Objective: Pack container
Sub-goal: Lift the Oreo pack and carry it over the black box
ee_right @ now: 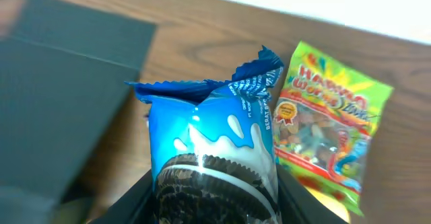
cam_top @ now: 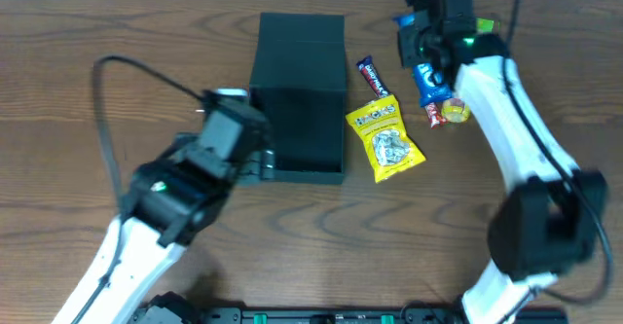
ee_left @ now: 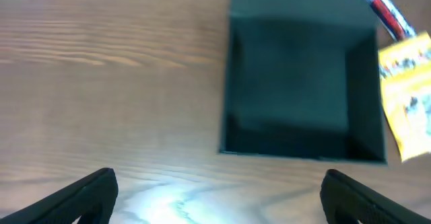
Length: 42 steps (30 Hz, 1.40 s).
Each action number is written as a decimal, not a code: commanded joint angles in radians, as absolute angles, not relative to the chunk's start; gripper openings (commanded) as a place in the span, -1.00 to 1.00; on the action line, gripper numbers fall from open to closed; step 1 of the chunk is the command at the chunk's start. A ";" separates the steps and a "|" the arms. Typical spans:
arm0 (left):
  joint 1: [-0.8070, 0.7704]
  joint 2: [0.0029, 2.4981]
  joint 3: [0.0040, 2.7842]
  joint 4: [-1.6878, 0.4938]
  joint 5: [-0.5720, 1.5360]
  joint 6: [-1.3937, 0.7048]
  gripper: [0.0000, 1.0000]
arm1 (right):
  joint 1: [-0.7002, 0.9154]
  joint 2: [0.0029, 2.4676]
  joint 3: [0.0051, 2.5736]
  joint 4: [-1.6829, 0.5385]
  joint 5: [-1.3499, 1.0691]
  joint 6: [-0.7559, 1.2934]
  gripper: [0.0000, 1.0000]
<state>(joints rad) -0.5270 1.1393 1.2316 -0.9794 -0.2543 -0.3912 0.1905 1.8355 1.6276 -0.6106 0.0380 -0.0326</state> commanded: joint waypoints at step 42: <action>-0.404 0.900 1.231 -1.103 -0.133 -0.396 0.95 | 0.704 2.088 1.620 -0.576 -0.072 -0.743 -0.97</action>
